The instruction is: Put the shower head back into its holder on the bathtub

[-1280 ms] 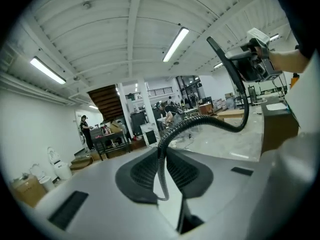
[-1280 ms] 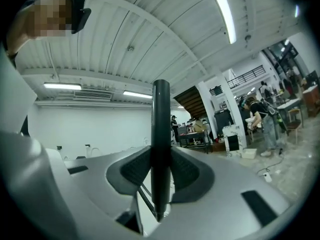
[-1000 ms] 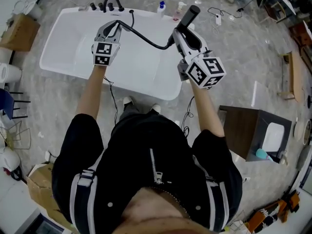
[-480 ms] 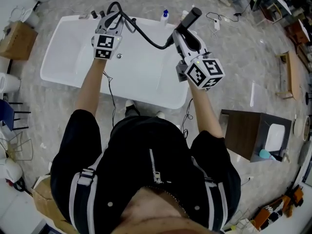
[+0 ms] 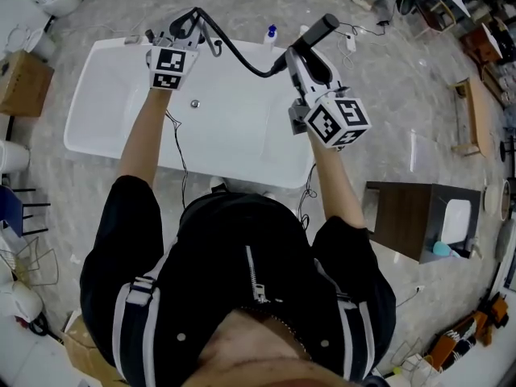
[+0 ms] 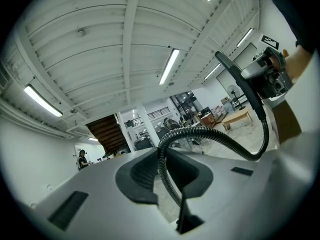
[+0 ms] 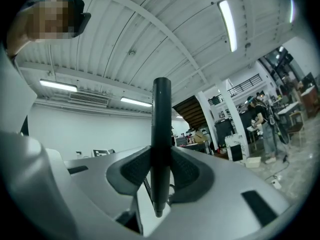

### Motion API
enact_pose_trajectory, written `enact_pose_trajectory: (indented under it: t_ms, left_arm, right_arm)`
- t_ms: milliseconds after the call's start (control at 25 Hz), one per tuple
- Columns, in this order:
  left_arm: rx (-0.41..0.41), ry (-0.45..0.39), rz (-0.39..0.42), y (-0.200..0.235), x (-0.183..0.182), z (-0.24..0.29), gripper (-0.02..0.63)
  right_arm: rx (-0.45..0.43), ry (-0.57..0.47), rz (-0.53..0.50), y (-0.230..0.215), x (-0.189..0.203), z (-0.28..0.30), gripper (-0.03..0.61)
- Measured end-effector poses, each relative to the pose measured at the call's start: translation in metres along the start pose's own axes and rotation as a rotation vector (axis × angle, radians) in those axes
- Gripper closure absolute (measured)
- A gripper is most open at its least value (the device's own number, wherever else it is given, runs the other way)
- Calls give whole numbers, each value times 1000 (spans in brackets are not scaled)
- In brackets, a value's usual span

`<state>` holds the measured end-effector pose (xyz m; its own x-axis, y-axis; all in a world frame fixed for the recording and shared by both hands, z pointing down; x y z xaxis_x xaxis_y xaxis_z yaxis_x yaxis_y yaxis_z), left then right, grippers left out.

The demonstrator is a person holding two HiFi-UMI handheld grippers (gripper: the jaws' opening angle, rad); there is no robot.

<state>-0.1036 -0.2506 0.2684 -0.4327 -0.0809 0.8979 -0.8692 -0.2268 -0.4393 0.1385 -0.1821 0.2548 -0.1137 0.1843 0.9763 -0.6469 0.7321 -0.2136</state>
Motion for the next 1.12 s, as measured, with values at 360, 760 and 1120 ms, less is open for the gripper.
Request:
enact_pose_trajectory:
  t_ms: [360,760,1120]
  left_arm:
    - [16,-38,83,26,-11,20,546]
    - [50,-51,121,37,-4,43,546]
    - [58,-84,177,56,-9,63,546]
  right_arm:
    - [35,-27,6,6,-1,15,453]
    - [80,-25,27,5,6,28,453]
    - [98,-31,35,13,5,45,453]
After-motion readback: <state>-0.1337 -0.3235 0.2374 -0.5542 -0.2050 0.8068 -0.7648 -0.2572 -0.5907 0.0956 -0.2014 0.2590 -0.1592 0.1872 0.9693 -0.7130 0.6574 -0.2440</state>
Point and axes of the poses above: the fingertips, and each gripper's own axes: z forward along the fingers, y to its left, x out of its underside, the point moved 2 cm from there along -z, backward along the fingers, and after that the axes turned 8 degrees about y, right-handed, at the moved point
